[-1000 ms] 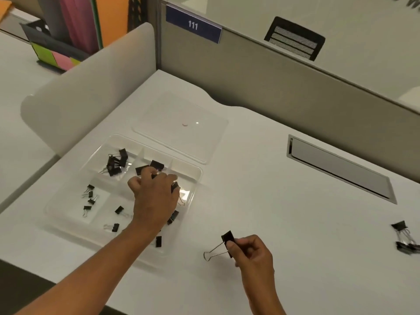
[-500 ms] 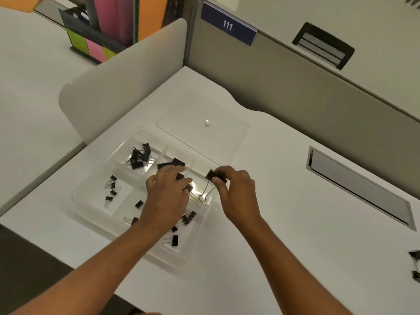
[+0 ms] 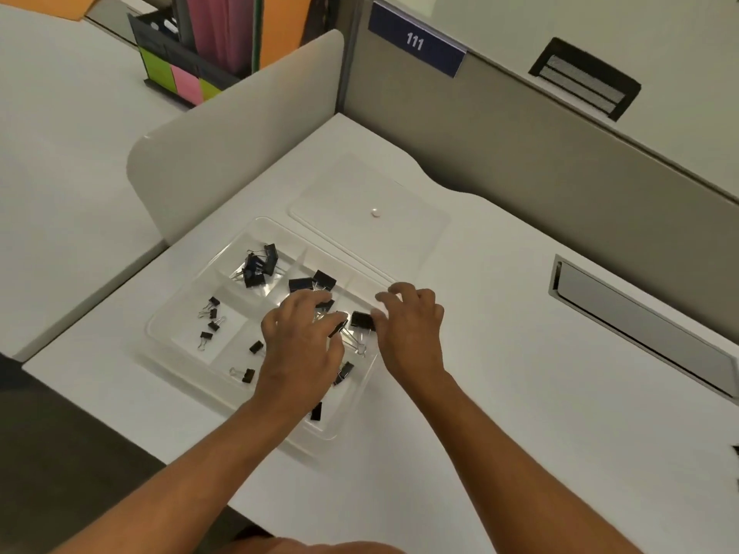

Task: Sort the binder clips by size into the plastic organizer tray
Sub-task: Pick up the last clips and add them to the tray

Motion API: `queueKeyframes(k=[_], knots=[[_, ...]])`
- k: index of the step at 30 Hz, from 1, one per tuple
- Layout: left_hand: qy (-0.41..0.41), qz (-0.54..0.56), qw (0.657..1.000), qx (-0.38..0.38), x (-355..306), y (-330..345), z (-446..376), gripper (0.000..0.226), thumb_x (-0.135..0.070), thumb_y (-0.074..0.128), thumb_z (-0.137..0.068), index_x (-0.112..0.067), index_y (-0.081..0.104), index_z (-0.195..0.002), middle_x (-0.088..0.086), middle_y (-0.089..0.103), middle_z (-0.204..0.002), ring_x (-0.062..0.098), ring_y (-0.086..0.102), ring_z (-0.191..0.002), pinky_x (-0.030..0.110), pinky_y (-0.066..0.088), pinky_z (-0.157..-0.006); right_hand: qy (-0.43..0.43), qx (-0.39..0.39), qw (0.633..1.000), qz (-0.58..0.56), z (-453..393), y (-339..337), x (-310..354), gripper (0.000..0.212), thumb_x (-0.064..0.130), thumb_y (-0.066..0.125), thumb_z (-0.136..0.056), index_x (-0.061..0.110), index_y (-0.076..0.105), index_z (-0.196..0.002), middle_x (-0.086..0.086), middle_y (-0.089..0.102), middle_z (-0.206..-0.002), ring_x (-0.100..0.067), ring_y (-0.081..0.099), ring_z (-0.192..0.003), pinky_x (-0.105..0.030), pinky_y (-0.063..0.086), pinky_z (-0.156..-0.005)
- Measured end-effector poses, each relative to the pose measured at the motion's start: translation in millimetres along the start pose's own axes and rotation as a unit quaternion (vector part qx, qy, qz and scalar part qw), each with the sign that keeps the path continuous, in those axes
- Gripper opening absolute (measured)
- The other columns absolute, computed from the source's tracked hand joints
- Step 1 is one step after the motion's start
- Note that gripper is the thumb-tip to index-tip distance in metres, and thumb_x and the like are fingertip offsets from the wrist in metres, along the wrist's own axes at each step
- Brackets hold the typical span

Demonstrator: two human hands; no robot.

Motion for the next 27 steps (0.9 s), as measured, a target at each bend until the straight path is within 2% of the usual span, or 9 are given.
queueKeyframes(k=[3,7,10,14,18,23,27], knots=[[0.043,-0.003,0.999,-0.007,-25,7,-3,0.026,-0.017,0.07,-0.092,-0.022,0.074,-0.117,0.001,0.055,-0.142,0.023,0.044,-0.143,0.054,0.03,-0.118,0.039,-0.077,0.994,-0.065,20,-31,-12,0.024,0.02,0.062,-0.1,0.023,0.069,-0.123,-0.001,0.062,-0.128,-0.027,0.054,-0.111,-0.041,0.042,-0.088],[0.123,-0.01,0.992,0.002,-76,27,0,0.031,-0.02,0.067,-0.095,-0.017,0.071,-0.125,0.007,0.055,-0.146,0.029,0.04,-0.149,0.064,0.023,-0.123,0.091,-0.106,0.986,-0.094,60,-58,-43,0.034,0.015,0.06,-0.099,0.025,0.063,-0.132,0.002,0.057,-0.138,-0.023,0.048,-0.13,-0.038,0.036,-0.104],[0.187,0.01,0.982,0.025,-120,50,11,0.039,-0.022,0.063,-0.099,-0.015,0.064,-0.137,0.009,0.051,-0.153,0.029,0.034,-0.154,0.064,0.02,-0.126,0.122,-0.143,0.978,-0.095,92,-76,-75,0.041,0.013,0.061,-0.099,0.023,0.06,-0.139,-0.001,0.052,-0.148,-0.022,0.043,-0.142,-0.038,0.029,-0.117],[0.259,0.023,0.963,0.072,-183,87,32,0.045,-0.032,0.055,-0.104,-0.015,0.056,-0.146,0.012,0.045,-0.16,0.031,0.029,-0.157,0.063,0.02,-0.127,0.154,-0.185,0.967,-0.085,134,-103,-126,0.046,0.009,0.062,-0.099,0.021,0.057,-0.143,-0.002,0.048,-0.154,-0.02,0.035,-0.15,-0.046,0.025,-0.126],[0.319,0.024,0.942,0.106,-252,126,54,0.055,-0.038,0.047,-0.103,-0.013,0.051,-0.151,0.015,0.042,-0.163,0.035,0.027,-0.157,0.063,0.026,-0.125,0.215,-0.216,0.949,-0.082,177,-127,-185,0.049,0.006,0.063,-0.098,0.023,0.055,-0.143,-0.001,0.047,-0.155,-0.019,0.034,-0.152,-0.053,0.028,-0.126],[0.367,0.023,0.921,0.13,-329,178,84,0.062,-0.036,0.063,-0.1,-0.015,0.044,-0.155,0.013,0.038,-0.165,0.034,0.025,-0.158,0.062,0.028,-0.124,0.29,-0.237,0.924,-0.074,235,-151,-265,0.047,0.009,0.065,-0.098,0.024,0.056,-0.142,-0.001,0.048,-0.154,-0.02,0.038,-0.149,-0.056,0.032,-0.123],[0.404,0.014,0.902,0.148,-382,226,109,0.062,-0.042,0.054,-0.102,-0.019,0.039,-0.158,0.012,0.036,-0.167,0.033,0.023,-0.159,0.061,0.026,-0.125,0.334,-0.248,0.905,-0.089,281,-158,-326,0.048,0.008,0.068,-0.096,0.023,0.057,-0.141,-0.001,0.048,-0.152,-0.019,0.038,-0.146,-0.055,0.042,-0.117]])
Point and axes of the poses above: each hand's wrist, its own z-axis away from the middle knuckle, its own y-axis out of the palm, x = y × z, the point moved 7 cm from there along -z, towards the middle knuckle
